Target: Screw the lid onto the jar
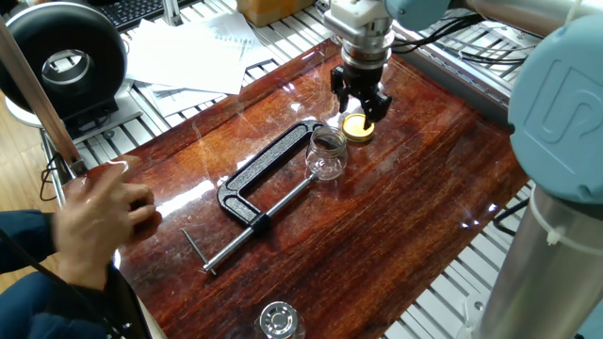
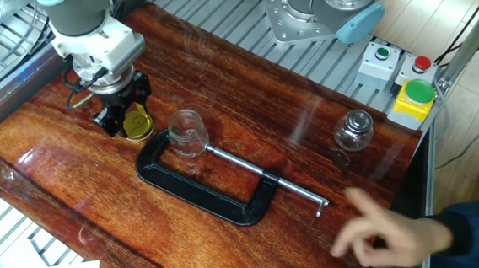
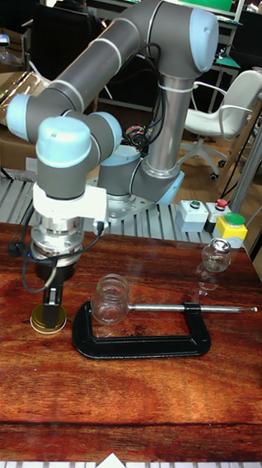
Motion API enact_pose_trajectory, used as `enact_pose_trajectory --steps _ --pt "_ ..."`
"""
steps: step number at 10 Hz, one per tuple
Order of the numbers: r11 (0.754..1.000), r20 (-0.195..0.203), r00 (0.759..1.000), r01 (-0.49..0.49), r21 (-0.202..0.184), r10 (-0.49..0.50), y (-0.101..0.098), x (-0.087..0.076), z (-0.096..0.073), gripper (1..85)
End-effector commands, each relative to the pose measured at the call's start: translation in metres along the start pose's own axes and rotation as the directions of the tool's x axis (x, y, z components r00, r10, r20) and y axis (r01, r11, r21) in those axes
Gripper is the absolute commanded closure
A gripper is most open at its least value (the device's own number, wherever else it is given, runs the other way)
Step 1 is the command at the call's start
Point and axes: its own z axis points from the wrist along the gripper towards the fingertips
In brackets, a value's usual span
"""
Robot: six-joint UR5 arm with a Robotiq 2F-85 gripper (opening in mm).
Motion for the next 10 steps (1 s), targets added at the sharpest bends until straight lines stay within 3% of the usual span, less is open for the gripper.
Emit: enact_pose_trajectory --steps 1,4,10 --pt "1.000 0.017 1.000 0.022 0.002 -0.022 0.005 0.003 0.004 11.0" --pt "0.999 0.024 0.999 0.038 0.013 -0.039 0.004 0.002 0.010 6.0" --pt "0.998 0.031 0.998 0.050 0.042 -0.051 -0.002 0.000 0.017 4.7"
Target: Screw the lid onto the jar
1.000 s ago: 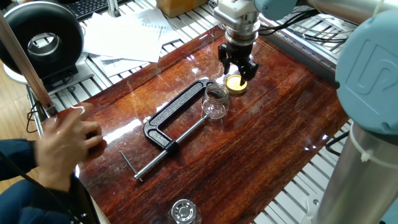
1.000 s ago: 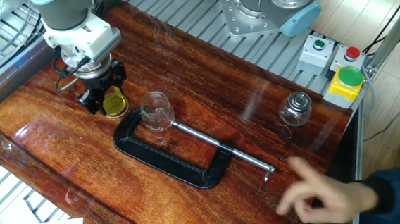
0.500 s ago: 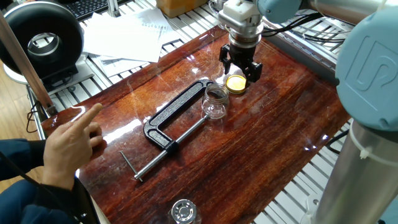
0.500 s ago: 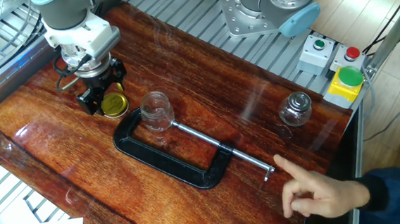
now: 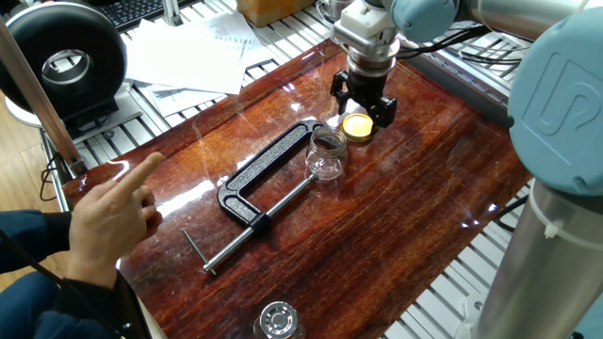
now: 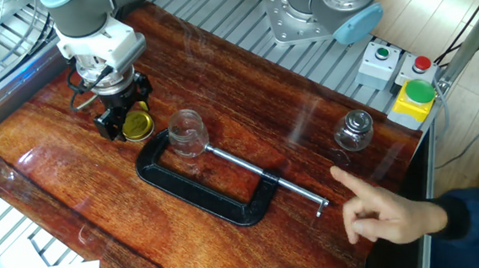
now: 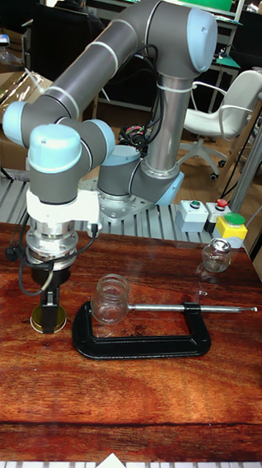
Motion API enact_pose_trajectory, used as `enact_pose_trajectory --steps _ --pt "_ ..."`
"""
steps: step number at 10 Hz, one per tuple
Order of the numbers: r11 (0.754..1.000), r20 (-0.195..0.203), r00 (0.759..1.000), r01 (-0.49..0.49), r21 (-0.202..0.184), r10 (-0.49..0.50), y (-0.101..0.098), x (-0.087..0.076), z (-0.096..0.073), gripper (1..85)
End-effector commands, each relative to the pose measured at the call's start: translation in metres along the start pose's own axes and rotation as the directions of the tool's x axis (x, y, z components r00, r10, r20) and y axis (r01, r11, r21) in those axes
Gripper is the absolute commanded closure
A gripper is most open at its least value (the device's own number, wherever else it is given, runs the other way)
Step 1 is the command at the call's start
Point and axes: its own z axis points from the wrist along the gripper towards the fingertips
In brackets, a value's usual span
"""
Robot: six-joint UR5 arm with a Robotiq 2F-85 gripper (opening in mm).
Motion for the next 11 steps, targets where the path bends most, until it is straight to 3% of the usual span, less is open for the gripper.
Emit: enact_pose_trajectory --steps 1,8,11 --pt "1.000 0.018 1.000 -0.002 0.017 0.002 -0.0025 -0.0022 0.0040 4.7" --pt "1.000 0.029 1.000 -0.010 0.021 0.009 -0.0025 -0.0039 0.0089 8.3" --pt "1.000 0.008 1.000 -0.017 0.019 0.017 -0.0009 0.0049 0.0089 12.3"
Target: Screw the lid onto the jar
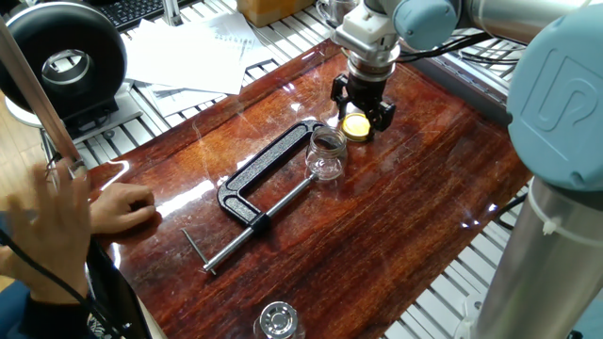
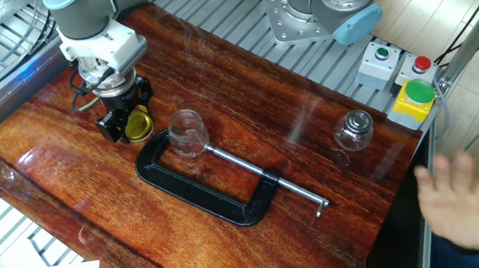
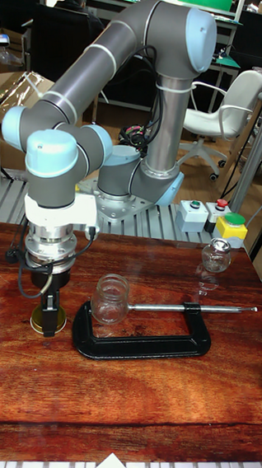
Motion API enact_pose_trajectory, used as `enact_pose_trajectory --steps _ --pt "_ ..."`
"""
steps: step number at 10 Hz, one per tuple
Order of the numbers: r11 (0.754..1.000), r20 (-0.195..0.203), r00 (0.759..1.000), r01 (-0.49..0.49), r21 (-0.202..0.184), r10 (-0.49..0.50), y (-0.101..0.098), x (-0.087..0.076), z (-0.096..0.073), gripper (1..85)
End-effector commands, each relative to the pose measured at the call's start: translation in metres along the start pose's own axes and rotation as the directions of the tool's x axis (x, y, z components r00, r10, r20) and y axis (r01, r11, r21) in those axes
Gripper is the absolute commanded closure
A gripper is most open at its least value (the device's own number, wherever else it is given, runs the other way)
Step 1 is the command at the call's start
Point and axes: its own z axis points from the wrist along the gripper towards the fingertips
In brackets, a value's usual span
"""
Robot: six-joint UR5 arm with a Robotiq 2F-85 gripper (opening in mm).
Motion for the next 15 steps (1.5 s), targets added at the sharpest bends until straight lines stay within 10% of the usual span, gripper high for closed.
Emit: enact_pose_trajectory --steps 1,8,9,11,15 --pt "1.000 -0.005 1.000 -0.021 0.007 0.021 -0.001 0.006 0.000 13.0" --pt "0.996 0.029 0.996 -0.080 -0.030 0.081 0.009 -0.001 0.000 20.3" --pt "0.995 0.016 0.995 -0.100 -0.024 0.100 0.008 0.003 -0.003 31.0" --pt "0.985 -0.013 0.985 -0.170 0.015 0.170 -0.002 0.012 -0.011 84.7" --pt "0.960 -0.056 0.959 -0.278 -0.025 0.277 0.006 0.006 -0.054 84.7"
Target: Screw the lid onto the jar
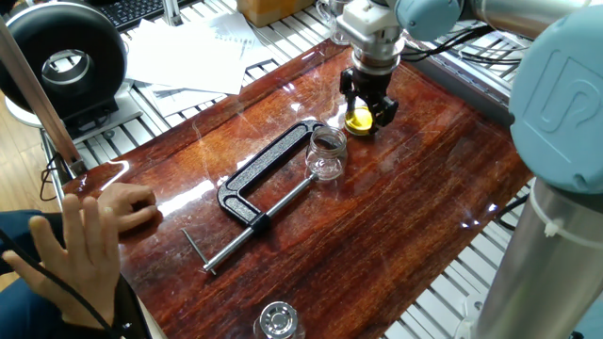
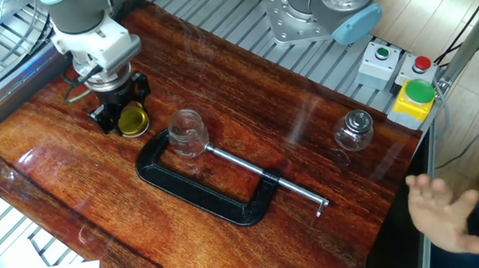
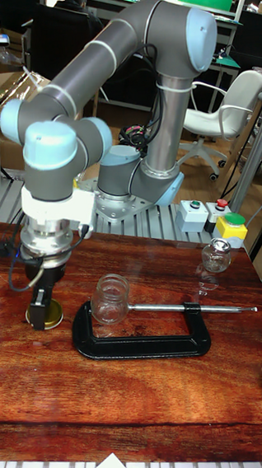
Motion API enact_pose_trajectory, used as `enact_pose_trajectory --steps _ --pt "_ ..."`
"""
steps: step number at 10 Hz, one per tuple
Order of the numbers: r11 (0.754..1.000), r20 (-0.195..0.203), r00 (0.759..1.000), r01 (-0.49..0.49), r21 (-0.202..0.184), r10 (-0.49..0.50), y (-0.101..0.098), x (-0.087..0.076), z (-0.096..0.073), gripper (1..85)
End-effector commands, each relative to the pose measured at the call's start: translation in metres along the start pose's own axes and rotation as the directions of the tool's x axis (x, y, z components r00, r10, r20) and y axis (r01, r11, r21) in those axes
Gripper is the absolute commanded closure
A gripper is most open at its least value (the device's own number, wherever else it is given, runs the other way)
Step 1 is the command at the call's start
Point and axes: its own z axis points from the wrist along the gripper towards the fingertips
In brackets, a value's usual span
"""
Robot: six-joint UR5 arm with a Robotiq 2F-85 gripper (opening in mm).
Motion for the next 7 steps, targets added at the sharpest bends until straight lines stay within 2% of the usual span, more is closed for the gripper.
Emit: enact_pose_trajectory --steps 1,3,5,6,7 --pt "0.993 -0.006 0.993 -0.116 -0.012 0.116 0.004 -0.011 -0.038 84.7" --pt "0.986 -0.011 0.986 -0.168 -0.023 0.168 0.006 -0.024 -0.063 84.7" --pt "0.970 -0.004 0.972 -0.233 -0.071 0.233 0.015 -0.048 -0.086 84.7" --pt "0.964 -0.002 0.967 -0.254 -0.083 0.255 0.015 -0.058 -0.094 84.7" --pt "0.948 0.005 0.955 -0.296 -0.115 0.298 0.021 -0.071 -0.100 84.7"
